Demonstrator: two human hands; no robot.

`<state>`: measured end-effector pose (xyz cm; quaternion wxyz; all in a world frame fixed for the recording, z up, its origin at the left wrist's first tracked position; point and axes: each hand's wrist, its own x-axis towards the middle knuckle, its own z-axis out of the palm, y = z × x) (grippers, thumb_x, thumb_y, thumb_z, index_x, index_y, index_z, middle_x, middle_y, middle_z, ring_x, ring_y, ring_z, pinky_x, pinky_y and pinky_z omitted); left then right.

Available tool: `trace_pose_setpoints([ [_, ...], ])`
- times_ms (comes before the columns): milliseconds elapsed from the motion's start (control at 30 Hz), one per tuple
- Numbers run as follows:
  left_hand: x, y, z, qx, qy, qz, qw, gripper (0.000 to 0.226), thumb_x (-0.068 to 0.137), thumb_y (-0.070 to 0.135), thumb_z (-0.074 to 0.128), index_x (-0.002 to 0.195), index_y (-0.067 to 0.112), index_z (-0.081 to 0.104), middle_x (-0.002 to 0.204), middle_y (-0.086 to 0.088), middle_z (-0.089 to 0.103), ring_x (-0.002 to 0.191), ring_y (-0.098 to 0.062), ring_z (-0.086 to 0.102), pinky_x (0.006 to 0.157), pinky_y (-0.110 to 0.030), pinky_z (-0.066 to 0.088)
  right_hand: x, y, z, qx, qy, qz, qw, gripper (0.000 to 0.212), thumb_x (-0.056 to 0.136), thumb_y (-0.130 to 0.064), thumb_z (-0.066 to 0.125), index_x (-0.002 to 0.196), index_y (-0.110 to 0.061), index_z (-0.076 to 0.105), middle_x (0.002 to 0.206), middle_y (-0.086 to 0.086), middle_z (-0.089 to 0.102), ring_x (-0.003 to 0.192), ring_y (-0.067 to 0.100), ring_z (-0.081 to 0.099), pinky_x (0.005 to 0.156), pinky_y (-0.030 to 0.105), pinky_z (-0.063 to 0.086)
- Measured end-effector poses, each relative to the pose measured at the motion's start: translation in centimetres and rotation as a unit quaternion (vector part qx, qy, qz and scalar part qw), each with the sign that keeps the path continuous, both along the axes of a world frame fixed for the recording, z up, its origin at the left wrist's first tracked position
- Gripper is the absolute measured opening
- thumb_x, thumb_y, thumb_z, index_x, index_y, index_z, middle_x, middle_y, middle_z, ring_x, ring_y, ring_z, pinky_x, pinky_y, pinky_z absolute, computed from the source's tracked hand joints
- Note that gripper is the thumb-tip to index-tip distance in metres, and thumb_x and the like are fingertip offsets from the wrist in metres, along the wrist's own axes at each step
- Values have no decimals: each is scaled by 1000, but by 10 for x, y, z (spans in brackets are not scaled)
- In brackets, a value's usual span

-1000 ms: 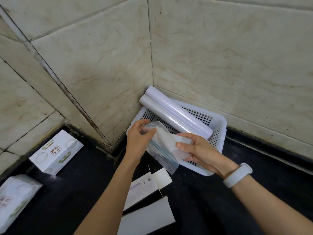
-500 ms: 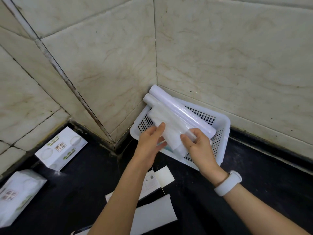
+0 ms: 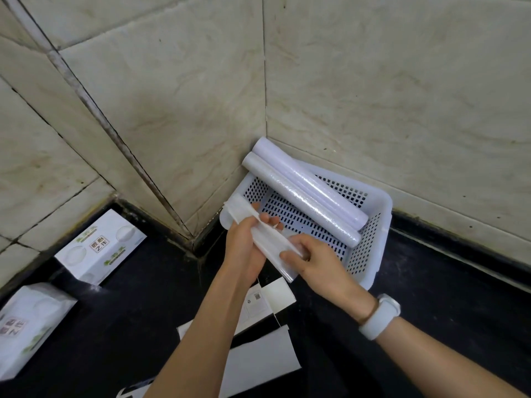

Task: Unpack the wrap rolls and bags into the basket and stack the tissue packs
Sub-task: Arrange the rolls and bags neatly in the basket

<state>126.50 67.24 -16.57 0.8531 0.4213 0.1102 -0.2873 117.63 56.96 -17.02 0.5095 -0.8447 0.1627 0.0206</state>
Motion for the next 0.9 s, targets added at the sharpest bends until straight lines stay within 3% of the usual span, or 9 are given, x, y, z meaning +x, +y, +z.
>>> trace_pose_setpoints([
  [133,8,1,0,19,-29,-49,998,21,92,12,43,111,16,53,89,-6,71,92,-21,65,82,-41,52,12,-9,1,-4,-33,12,999,29,92,-19,51,66,-32,48,60,-11,45,41,-7,46,42,8,35],
  [233,15,10,-6,197,-126,-47,971,31,90,20,52,119,30,52,124,-1,57,112,-14,53,99,-34,41,28,-31,-6,-20,-49,-52,997,35,92,-19,50,59,-29,45,52,-9,39,32,1,37,37,10,32],
  [300,18,21,-17,381,-237,-31,893,47,90,20,52,134,25,39,137,-1,46,121,-12,43,102,-31,33,39,-44,-17,-46,-35,-75,996,39,92,-16,51,57,-30,41,54,-13,38,33,3,37,36,7,31],
  [433,18,38,-48,616,-401,-180,654,55,94,29,42,143,16,21,155,-8,19,143,-22,11,113,-50,17,55,-57,-39,-116,85,18,989,33,91,-16,52,59,-12,44,59,-5,42,50,11,41,53,20,37],
  [533,19,41,-63,666,-428,-234,565,57,95,40,32,145,19,14,158,-5,3,144,-20,-8,114,-51,9,58,-54,-49,-173,130,110,970,16,91,-19,51,101,-10,58,82,6,60,76,20,57,76,34,48],
  [600,18,42,-67,672,-446,-225,547,58,95,42,30,145,20,13,158,-5,2,144,-20,-8,114,-51,10,56,-53,-56,-259,105,164,946,47,90,-24,51,135,-19,37,112,9,61,105,25,53,90,37,44],
  [667,17,44,-69,671,-453,-223,543,58,95,43,30,146,21,11,158,-4,2,144,-20,-8,114,-52,11,56,-55,-65,-384,51,217,896,61,90,-32,51,143,-26,21,131,7,46,118,24,39,97,35,34],
  [767,17,46,-70,676,-460,-225,531,59,95,44,29,146,22,9,158,-3,2,144,-20,-8,114,-53,11,59,-56,-72,-493,19,290,820,63,92,-37,45,144,-32,11,153,6,16,137,27,18,109,41,21],
  [900,17,47,-69,679,-457,-239,523,59,95,44,26,146,22,4,158,-2,-1,144,-20,-11,114,-54,9,62,-58,-78,-508,59,349,785,54,98,-37,27,145,-32,1,158,-1,-8,144,23,-7,117,41,3],
])
